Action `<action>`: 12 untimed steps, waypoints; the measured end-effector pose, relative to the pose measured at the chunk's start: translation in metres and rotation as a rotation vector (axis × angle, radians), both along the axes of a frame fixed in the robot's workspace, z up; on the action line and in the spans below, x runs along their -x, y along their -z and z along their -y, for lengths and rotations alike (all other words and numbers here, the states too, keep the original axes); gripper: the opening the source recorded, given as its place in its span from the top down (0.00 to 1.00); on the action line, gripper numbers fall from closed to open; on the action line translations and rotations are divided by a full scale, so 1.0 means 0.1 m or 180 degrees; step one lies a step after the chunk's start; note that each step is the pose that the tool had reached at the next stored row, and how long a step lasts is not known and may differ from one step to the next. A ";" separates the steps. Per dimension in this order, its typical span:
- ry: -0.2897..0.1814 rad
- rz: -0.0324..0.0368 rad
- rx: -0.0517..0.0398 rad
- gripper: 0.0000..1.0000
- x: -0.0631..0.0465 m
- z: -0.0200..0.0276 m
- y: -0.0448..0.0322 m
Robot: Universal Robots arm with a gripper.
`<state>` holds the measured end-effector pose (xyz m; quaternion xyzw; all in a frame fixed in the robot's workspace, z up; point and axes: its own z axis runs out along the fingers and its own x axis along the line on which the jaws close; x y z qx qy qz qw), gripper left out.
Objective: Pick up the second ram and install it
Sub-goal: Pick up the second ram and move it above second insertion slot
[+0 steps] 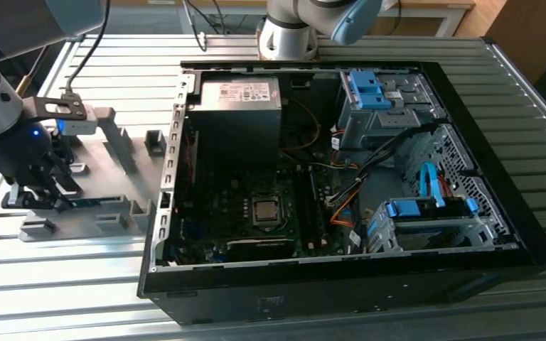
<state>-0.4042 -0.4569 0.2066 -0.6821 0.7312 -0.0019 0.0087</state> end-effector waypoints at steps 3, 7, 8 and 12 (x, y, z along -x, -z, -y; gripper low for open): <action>-0.0003 0.0000 0.0000 0.62 0.00 0.000 0.022; -0.0011 0.0005 0.0000 0.62 0.00 0.000 0.062; -0.0012 0.0008 0.0000 0.62 0.00 0.000 0.072; -0.0023 0.0018 0.0001 0.69 0.00 0.001 0.102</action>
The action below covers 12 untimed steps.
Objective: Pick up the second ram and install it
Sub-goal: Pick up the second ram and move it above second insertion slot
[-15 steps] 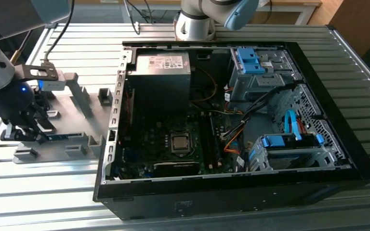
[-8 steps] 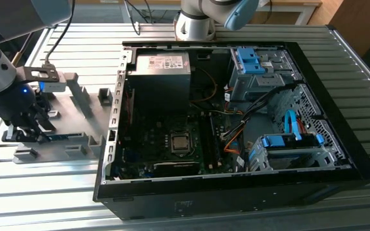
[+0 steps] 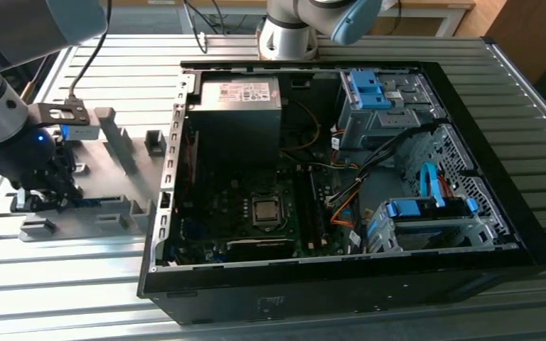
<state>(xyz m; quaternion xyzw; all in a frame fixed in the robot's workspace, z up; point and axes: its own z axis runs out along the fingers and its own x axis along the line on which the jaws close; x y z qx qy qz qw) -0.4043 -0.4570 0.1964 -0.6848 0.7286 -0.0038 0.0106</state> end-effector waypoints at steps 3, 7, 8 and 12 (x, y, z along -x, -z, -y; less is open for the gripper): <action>-0.0022 0.0005 0.0000 0.76 0.00 0.003 0.018; -0.0046 0.0007 0.0000 0.76 0.02 0.005 0.033; -0.0046 0.0008 -0.0001 0.76 0.02 0.005 0.039; -0.0048 0.0008 0.0000 0.76 0.02 0.005 0.054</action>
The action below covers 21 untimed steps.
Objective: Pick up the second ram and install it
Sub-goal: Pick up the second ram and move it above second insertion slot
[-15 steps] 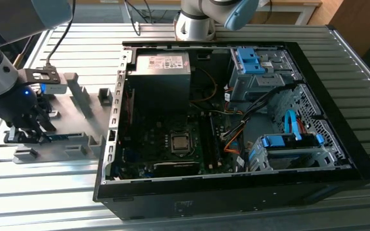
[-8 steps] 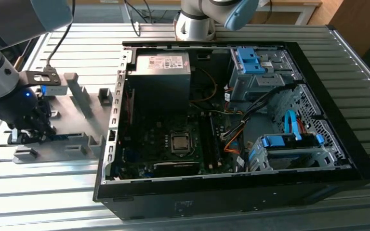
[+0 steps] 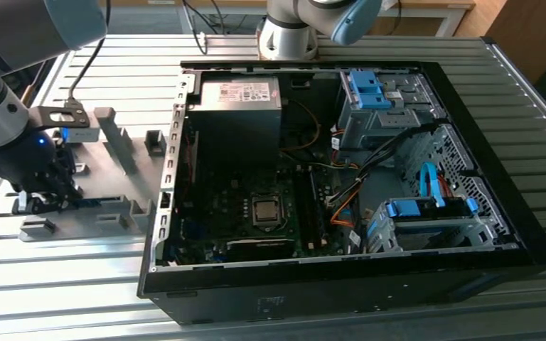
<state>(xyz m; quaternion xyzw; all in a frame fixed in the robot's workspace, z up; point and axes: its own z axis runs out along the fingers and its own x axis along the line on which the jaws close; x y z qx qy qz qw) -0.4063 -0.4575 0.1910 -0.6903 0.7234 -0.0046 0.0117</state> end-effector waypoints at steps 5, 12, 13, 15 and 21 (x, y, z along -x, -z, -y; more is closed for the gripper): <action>-0.0002 -0.0001 0.0001 0.76 0.00 0.000 0.013; -0.0002 0.0000 0.0000 0.76 0.01 0.000 0.024; -0.0002 0.0000 0.0000 0.76 0.01 0.000 0.026; -0.0002 0.0000 0.0000 0.76 0.01 0.000 0.028; -0.0002 0.0000 0.0000 0.76 0.01 0.000 0.040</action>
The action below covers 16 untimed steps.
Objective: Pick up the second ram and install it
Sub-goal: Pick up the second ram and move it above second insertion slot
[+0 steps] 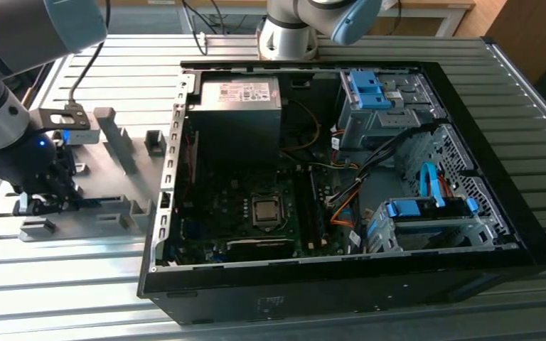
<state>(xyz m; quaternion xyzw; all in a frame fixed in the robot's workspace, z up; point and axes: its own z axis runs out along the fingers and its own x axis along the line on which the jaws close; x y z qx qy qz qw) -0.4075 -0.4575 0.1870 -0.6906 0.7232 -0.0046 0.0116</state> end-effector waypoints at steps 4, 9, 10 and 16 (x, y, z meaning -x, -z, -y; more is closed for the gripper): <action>0.0000 0.0000 0.0000 0.76 0.00 0.000 0.005; 0.0000 0.0000 0.0000 0.76 0.01 0.000 0.009; 0.0000 0.0000 0.0000 0.76 0.01 0.000 0.010; 0.0000 0.0000 0.0000 0.76 0.01 0.000 0.017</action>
